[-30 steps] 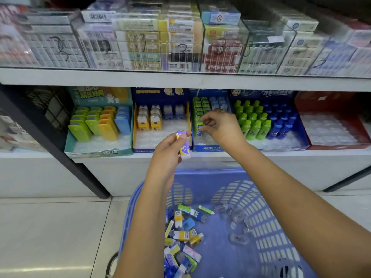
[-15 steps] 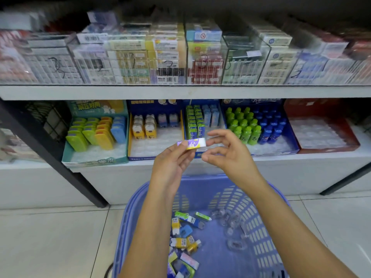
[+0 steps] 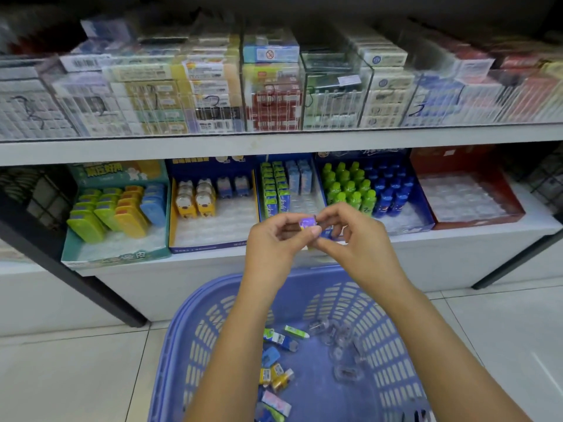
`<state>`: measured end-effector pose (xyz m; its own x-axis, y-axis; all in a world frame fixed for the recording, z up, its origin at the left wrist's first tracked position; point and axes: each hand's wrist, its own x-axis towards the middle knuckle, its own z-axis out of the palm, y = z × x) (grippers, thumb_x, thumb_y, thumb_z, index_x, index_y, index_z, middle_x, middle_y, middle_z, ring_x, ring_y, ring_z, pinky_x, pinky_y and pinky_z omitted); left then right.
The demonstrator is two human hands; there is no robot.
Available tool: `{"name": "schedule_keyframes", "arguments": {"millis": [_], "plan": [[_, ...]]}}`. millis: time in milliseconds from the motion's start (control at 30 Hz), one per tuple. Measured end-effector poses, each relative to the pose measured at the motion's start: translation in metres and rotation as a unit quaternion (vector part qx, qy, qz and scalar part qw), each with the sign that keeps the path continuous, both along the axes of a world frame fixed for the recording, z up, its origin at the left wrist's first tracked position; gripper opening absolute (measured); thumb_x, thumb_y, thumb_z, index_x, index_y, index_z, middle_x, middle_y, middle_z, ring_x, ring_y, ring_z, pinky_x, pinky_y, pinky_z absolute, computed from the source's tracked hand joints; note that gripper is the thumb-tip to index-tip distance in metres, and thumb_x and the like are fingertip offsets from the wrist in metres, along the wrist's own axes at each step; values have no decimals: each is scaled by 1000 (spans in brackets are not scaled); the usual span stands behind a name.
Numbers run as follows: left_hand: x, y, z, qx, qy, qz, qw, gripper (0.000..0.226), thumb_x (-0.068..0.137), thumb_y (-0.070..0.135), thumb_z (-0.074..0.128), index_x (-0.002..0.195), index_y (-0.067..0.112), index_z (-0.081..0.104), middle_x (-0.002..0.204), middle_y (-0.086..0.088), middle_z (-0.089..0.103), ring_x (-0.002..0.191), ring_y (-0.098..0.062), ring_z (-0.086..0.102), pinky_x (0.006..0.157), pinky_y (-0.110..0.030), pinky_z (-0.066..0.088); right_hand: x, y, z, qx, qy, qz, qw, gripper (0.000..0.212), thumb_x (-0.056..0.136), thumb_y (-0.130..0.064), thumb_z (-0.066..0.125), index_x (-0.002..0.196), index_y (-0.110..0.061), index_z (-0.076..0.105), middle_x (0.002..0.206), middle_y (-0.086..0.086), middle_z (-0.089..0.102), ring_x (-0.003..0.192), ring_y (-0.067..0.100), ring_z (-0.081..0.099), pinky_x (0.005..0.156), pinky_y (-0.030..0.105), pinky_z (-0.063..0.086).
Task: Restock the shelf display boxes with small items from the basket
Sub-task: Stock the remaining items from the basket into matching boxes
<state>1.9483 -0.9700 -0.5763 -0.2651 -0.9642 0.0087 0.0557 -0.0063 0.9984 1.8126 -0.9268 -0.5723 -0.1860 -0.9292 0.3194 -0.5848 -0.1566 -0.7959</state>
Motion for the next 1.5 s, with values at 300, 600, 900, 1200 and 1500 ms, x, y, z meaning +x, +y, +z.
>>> {"name": "schedule_keyframes", "arguments": {"millis": [300, 600, 900, 1200, 1500], "plan": [[-4, -16, -24, -221, -375, -57, 898, 47, 94, 36, 53, 138, 21, 45, 142, 5, 46, 132, -11, 38, 103, -17, 29, -36, -60, 12, -36, 25, -68, 997, 10, 86, -15, 63, 96, -17, 65, 74, -5, 64, 73, 15, 64, 71, 25, 51], [-3, -19, -51, -269, -475, -114, 830, 65, 94, 30, 52, 150, 16, 20, 158, 2, 17, 145, -16, 11, 116, -24, -2, -53, -129, 7, 73, 138, -22, 987, 14, 83, -9, 66, 97, -9, 69, 91, 0, 67, 85, 11, 61, 72, 9, 40], [-4, -18, -52, -271, -481, -113, 826, 66, 95, 30, 52, 150, 15, 19, 158, 0, 16, 146, -17, 9, 116, -26, -1, -54, -144, 29, 171, 243, 55, 953, 20, 86, -18, 64, 105, -15, 66, 102, -2, 65, 94, 11, 56, 76, 19, 38], [-3, -20, -52, -274, -478, -118, 826, 66, 95, 30, 51, 150, 15, 19, 158, 0, 16, 146, -17, 9, 116, -26, -2, -36, -152, 27, 179, 358, 33, 916, 23, 86, -7, 61, 106, -7, 71, 113, 10, 68, 104, 26, 61, 88, 25, 46], [20, 5, -42, -231, -372, -69, 896, 24, 92, 19, 54, 114, 14, 63, 110, -2, 66, 101, -18, 60, 89, -28, 45, -16, -70, 16, 99, 268, 5, 958, 18, 84, -20, 64, 97, -7, 62, 91, 10, 67, 83, 23, 59, 67, 27, 40]]}}
